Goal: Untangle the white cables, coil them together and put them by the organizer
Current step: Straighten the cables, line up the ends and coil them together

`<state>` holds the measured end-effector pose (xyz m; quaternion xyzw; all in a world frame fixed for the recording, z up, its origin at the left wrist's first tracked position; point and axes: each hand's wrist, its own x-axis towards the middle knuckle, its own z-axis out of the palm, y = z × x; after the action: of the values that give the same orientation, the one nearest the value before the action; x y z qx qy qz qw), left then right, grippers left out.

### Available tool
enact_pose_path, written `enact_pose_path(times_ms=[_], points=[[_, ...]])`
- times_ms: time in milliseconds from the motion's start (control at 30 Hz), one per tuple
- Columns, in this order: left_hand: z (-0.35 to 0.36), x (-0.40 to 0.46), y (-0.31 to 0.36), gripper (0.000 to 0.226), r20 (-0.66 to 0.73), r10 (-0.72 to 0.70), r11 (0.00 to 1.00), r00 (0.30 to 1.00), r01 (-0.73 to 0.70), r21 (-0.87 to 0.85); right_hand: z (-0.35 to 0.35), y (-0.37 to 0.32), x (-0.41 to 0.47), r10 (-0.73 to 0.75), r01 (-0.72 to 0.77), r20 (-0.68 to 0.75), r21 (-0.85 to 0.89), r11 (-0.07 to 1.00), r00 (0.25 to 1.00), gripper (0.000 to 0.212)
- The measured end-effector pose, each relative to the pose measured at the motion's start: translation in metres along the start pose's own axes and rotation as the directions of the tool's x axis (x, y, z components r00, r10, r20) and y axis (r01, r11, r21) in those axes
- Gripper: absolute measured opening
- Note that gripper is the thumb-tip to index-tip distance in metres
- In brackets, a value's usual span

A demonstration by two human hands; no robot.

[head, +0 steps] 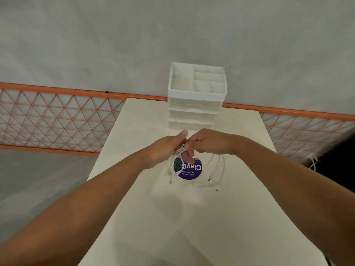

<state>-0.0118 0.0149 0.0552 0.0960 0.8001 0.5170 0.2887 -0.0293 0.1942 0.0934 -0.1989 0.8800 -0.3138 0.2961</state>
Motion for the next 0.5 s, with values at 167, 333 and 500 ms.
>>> enact_pose_path(times_ms=[167, 333, 500], points=[[-0.006, 0.002, 0.0, 0.035, 0.022, 0.137, 0.99, 0.99, -0.137, 0.01, -0.012, 0.012, -0.012, -0.005, 0.004, -0.098, -0.015, 1.0, 0.995, 0.039], [-0.018, 0.006, -0.003, 0.031, 0.072, 0.126, 0.97, 0.989, -0.138, 0.202, -0.001, 0.02, -0.01, -0.007, -0.003, -0.163, -0.06, 0.998, 0.987, 0.039], [-0.028, 0.004, -0.003, 0.028, 0.136, 0.04, 0.941, 0.99, -0.083, 0.328, 0.01, 0.027, -0.005, -0.007, -0.012, -0.164, -0.113, 0.994, 0.986, 0.036]])
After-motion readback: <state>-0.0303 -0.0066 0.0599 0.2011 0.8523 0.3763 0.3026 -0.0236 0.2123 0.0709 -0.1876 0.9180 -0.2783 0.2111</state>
